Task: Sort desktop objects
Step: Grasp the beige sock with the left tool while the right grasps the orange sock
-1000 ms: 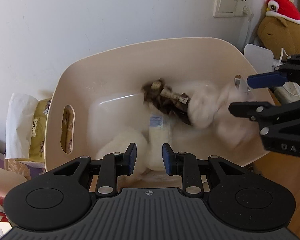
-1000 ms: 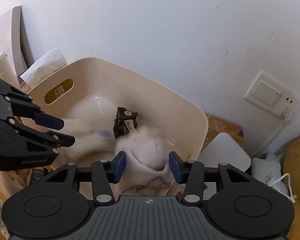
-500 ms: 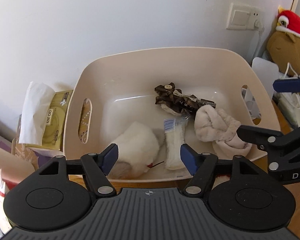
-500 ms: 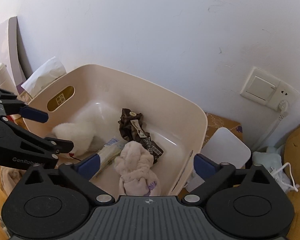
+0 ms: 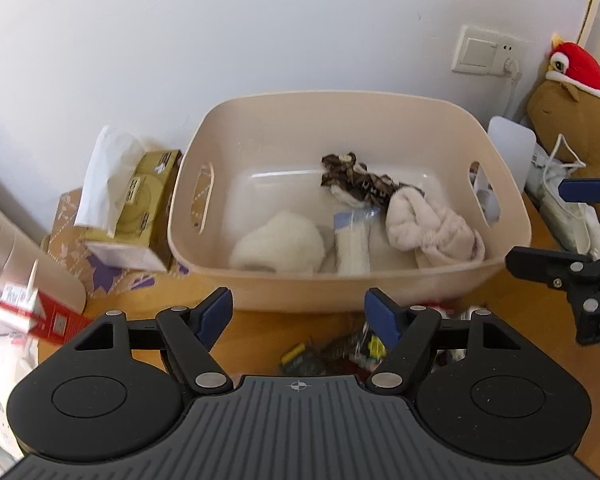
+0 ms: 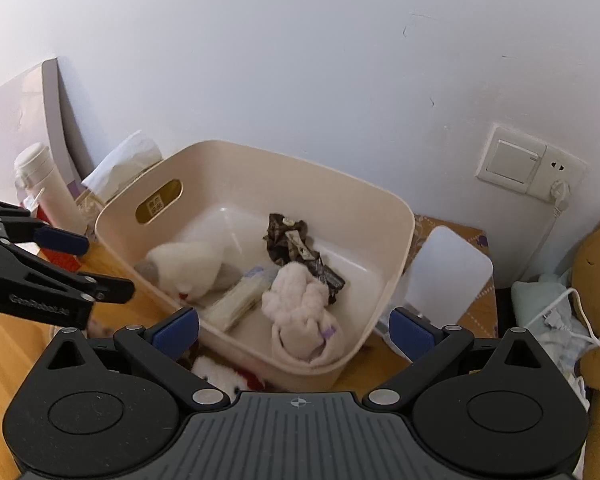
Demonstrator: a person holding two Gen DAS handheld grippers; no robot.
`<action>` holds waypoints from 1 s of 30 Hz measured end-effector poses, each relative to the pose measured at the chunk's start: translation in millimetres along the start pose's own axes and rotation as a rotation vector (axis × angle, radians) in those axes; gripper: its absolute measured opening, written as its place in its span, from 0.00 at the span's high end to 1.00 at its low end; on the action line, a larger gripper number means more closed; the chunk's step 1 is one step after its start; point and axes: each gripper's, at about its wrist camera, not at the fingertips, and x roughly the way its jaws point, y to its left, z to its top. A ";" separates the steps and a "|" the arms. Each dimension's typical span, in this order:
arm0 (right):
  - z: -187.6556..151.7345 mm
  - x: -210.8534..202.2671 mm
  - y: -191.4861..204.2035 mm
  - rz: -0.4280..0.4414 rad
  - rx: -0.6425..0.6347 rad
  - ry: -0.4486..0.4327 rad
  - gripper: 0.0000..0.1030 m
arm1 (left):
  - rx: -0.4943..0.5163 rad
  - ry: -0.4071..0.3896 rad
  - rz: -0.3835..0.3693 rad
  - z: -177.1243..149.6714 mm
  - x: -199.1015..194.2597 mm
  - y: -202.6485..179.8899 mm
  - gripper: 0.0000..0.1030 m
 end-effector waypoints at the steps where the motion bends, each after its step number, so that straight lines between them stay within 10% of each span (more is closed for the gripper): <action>1: -3.4 -0.9 -0.1 -0.001 0.000 0.005 0.00 | 0.001 0.003 0.000 -4.2 -1.8 1.0 0.27; 30: -127.0 28.4 -9.5 -0.106 0.542 0.209 0.02 | 0.048 0.190 -0.047 -76.8 47.6 23.5 0.25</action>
